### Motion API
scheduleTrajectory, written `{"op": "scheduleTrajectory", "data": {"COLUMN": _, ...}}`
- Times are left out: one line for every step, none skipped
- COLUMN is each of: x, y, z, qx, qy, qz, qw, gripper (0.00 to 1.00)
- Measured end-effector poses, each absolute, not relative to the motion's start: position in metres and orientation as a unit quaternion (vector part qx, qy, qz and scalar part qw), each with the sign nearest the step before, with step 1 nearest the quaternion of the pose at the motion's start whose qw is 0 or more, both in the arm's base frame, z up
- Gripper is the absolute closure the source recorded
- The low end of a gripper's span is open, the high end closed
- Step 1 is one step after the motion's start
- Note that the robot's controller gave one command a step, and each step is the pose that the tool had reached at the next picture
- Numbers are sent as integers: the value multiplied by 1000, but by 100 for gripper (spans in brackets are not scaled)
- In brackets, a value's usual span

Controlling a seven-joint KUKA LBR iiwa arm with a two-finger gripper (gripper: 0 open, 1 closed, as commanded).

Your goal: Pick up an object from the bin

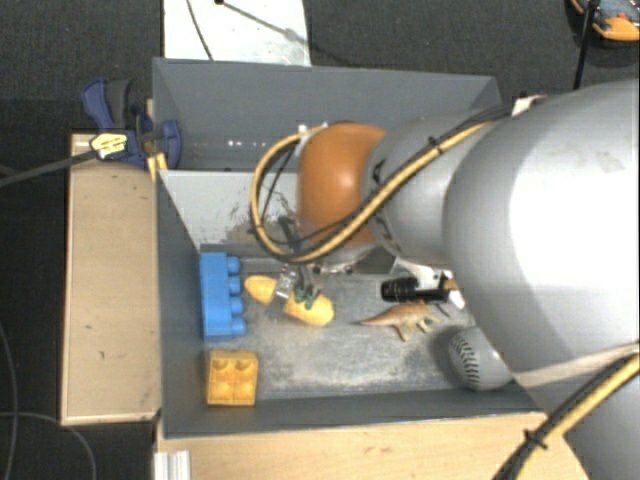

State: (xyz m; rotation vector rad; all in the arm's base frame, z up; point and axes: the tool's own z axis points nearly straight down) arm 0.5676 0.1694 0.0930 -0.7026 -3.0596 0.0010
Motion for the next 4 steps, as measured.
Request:
{"op": "scheduleTrajectory", "data": {"x": 569, "y": 170, "z": 104, "qx": -223, "qy": -975, "qz": -1, "qw": -2, "gripper": 100}}
{"op": "scheduleTrajectory", "data": {"x": 570, "y": 170, "z": 110, "qx": -223, "qy": -975, "qz": -1, "qw": -2, "gripper": 100}}
{"op": "scheduleTrajectory", "data": {"x": 570, "y": 170, "z": 114, "qx": -223, "qy": -975, "qz": -1, "qw": -2, "gripper": 100}}
{"op": "scheduleTrajectory", "data": {"x": 570, "y": 170, "z": 116, "qx": -223, "qy": -975, "qz": -1, "qw": -2, "gripper": 100}}
